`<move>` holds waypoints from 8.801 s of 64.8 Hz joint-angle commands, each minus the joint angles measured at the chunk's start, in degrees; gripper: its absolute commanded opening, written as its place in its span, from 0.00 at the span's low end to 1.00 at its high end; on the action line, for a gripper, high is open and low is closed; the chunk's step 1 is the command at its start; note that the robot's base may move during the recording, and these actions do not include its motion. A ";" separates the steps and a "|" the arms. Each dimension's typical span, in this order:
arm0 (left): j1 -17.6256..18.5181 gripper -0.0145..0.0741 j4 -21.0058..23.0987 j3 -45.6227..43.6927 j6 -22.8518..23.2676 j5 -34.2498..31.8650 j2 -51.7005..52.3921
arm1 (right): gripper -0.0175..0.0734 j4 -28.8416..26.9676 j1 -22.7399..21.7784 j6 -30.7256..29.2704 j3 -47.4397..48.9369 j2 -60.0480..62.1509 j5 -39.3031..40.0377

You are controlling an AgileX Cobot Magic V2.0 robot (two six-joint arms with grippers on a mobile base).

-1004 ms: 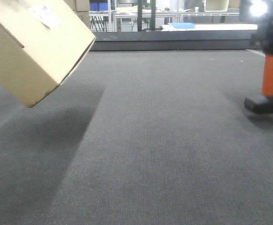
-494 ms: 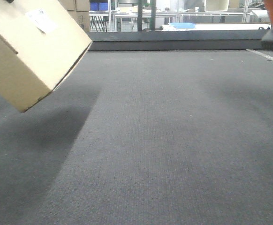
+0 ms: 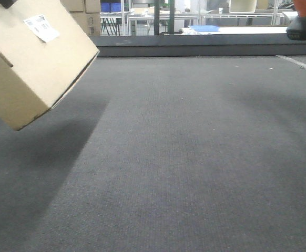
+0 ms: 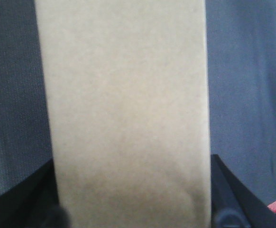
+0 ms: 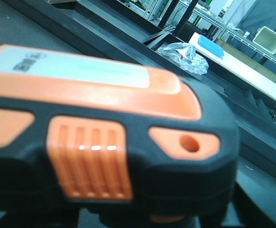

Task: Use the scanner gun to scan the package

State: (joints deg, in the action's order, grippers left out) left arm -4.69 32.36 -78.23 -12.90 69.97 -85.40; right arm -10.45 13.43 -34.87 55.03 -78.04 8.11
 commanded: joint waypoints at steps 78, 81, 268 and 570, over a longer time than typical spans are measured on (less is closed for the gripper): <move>-0.26 0.04 -0.18 -0.30 -0.36 -0.01 0.53 | 0.02 0.22 1.99 -0.60 1.51 -1.27 6.50; -0.26 0.04 -0.18 -0.30 -0.36 -0.01 0.53 | 0.02 0.22 1.99 -0.60 1.51 -1.27 6.50; -0.26 0.04 0.27 -0.30 -0.36 -0.01 0.53 | 0.01 -17.68 4.92 22.31 -23.15 -3.61 34.16; -0.26 0.82 -34.52 -7.03 4.47 -0.56 2.02 | 0.02 -7.74 -7.09 16.20 -16.26 43.27 -28.29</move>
State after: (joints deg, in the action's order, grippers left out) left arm -4.96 -2.71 -84.99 -8.92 69.99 -87.91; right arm -18.99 8.58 -18.81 38.23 -35.11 -19.89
